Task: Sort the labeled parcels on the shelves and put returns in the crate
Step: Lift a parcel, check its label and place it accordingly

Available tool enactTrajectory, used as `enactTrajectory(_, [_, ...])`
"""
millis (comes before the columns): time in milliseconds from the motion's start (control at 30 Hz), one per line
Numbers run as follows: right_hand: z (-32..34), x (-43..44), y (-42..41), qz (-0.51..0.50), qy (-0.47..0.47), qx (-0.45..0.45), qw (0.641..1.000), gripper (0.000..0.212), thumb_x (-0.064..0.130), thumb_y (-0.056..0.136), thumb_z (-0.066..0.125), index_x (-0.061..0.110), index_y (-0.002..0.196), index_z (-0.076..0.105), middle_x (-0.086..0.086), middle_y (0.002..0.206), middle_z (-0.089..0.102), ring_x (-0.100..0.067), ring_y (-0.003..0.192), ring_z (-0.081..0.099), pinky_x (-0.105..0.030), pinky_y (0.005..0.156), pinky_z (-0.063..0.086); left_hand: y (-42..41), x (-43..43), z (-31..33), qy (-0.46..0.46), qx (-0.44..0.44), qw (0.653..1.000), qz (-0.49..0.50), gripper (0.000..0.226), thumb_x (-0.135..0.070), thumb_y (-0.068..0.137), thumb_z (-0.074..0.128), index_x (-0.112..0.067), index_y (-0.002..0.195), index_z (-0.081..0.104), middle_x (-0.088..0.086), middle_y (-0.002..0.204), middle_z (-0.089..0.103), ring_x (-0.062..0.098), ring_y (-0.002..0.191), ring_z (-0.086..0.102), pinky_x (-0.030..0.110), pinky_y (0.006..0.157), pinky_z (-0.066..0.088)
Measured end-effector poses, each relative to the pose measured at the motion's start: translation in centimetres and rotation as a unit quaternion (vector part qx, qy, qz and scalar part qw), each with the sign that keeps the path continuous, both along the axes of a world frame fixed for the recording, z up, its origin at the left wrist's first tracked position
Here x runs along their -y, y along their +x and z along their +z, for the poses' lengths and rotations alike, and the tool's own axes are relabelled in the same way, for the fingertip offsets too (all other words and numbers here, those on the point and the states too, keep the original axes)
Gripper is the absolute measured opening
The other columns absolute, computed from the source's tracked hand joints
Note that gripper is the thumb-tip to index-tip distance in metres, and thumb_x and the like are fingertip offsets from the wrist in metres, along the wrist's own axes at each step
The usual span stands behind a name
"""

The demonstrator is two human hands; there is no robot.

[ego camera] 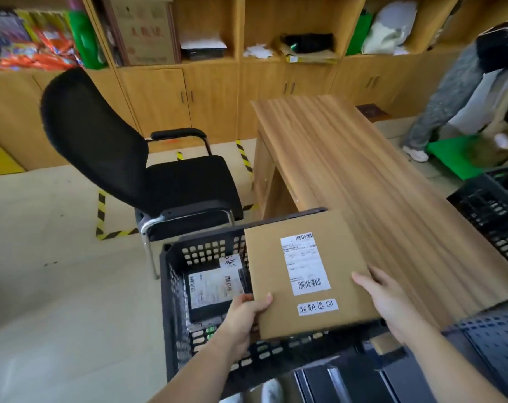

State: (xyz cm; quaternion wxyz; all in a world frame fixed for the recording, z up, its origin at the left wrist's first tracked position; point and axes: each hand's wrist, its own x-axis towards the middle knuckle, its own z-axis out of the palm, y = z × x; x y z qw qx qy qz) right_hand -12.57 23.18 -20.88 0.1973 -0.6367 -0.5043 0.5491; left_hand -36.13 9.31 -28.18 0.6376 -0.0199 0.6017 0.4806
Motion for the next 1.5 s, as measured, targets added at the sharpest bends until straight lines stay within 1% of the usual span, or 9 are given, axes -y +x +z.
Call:
enactTrajectory(133, [-2.5, -1.5, 0.1, 0.089, 0.042, 0.17, 0.981, 0.06, 0.065, 0.079, 0.075, 0.054, 0.134, 0.054, 0.012, 0.139, 0.057, -0.014, 0.125, 0.058, -0.047, 0.105, 0.05, 0.5, -0.5, -3.5, -0.036, 0.017, 0.999, 0.008, 0.043, -0.018, 0.086, 0.081, -0.008, 0.118, 0.054, 0.015, 0.114, 0.072, 0.034, 0.106, 0.068, 0.058, 0.096, 0.055])
enactTrajectory(267, [-1.7, -0.9, -2.1, 0.173, 0.117, 0.295, 0.932, 0.068, 0.044, 0.091, 0.07, 0.043, 0.151, 0.039, 0.008, 0.149, 0.036, -0.018, 0.141, 0.035, -0.053, 0.119, 0.029, 0.4, -0.8, -5.5, -0.053, 0.002, 0.998, 0.025, 0.043, -0.018, 0.088, 0.08, -0.01, 0.12, 0.052, 0.013, 0.115, 0.069, 0.03, 0.103, 0.066, 0.045, 0.078, 0.056])
enactTrajectory(367, [-3.1, -0.4, -3.4, 0.291, 0.147, 0.328, 0.887, 0.069, 0.051, 0.092, 0.066, 0.046, 0.153, 0.034, 0.013, 0.159, 0.022, -0.012, 0.149, 0.02, -0.049, 0.122, 0.019, 0.7, -1.3, -6.9, -0.054, -0.025, 0.998, 0.021, 0.048, -0.018, 0.088, 0.08, -0.011, 0.123, 0.05, 0.009, 0.114, 0.068, 0.025, 0.1, 0.066, 0.038, 0.072, 0.053])
enactTrajectory(700, [-9.4, -1.3, -6.0, 0.474, 0.085, 0.382, 0.789, 0.083, 0.059, 0.093, 0.06, 0.043, 0.16, 0.013, 0.009, 0.169, -0.011, -0.02, 0.157, -0.007, -0.05, 0.12, 0.018, 2.3, -2.7, -11.4, -0.074, 0.004, 0.997, -0.019, 0.075, -0.036, 0.072, 0.089, -0.02, 0.132, 0.047, 0.004, 0.125, 0.068, 0.027, 0.111, 0.069, 0.062, 0.092, 0.057])
enactTrajectory(900, [-13.7, -3.0, -6.5, 0.497, 0.061, 0.394, 0.771, 0.083, 0.057, 0.092, 0.063, 0.041, 0.158, 0.016, 0.007, 0.168, -0.009, -0.022, 0.157, -0.009, -0.055, 0.12, 0.021, 3.2, -3.4, -14.4, -0.094, 0.018, 0.995, -0.038, 0.034, -0.035, 0.101, 0.063, -0.025, 0.131, 0.051, -0.004, 0.123, 0.069, 0.025, 0.108, 0.07, 0.06, 0.092, 0.056])
enactTrajectory(1133, [-18.1, -3.2, -7.3, 0.487, 0.008, 0.401, 0.776, 0.081, 0.042, 0.093, 0.068, 0.037, 0.157, 0.018, 0.002, 0.168, 0.001, -0.026, 0.154, 0.005, -0.056, 0.113, 0.034, 4.5, -4.1, -19.4, -0.167, -0.11, 0.979, -0.034, 0.047, -0.041, 0.093, 0.07, -0.025, 0.137, 0.059, -0.009, 0.115, 0.073, 0.019, 0.1, 0.072, 0.049, 0.093, 0.06])
enactTrajectory(1300, [-19.8, -3.0, -7.2, 0.478, -0.046, 0.391, 0.785, 0.085, 0.038, 0.098, 0.062, 0.041, 0.161, 0.004, 0.006, 0.17, -0.013, -0.028, 0.156, 0.004, -0.056, 0.117, 0.033, 4.6, -4.2, -21.0, -0.185, -0.103, 0.976, -0.047, 0.048, -0.035, 0.099, 0.064, -0.026, 0.144, 0.054, -0.007, 0.123, 0.071, 0.02, 0.106, 0.07, 0.047, 0.1, 0.056])
enactTrajectory(1400, [-20.2, -3.1, -7.1, 0.487, -0.071, 0.386, 0.78, 0.087, 0.037, 0.099, 0.062, 0.043, 0.161, 0.002, 0.007, 0.17, -0.019, -0.029, 0.157, 0.0, -0.057, 0.12, 0.03, 4.1, -4.2, -21.1, -0.18, -0.075, 0.977, -0.086, 0.054, -0.036, 0.103, 0.056, -0.028, 0.154, 0.041, -0.005, 0.131, 0.068, 0.019, 0.106, 0.07, 0.035, 0.081, 0.062])
enactTrajectory(1500, [-19.9, -3.0, -6.9, 0.492, -0.075, 0.377, 0.781, 0.081, 0.041, 0.1, 0.058, 0.042, 0.162, 0.006, 0.006, 0.171, -0.016, -0.029, 0.158, 0.001, -0.053, 0.12, 0.029, 3.9, -4.5, -19.4, -0.198, -0.146, 0.955, -0.166, 0.043, -0.031, 0.099, 0.06, -0.015, 0.14, 0.056, 0.001, 0.116, 0.072, 0.019, 0.096, 0.071, 0.029, 0.065, 0.057])
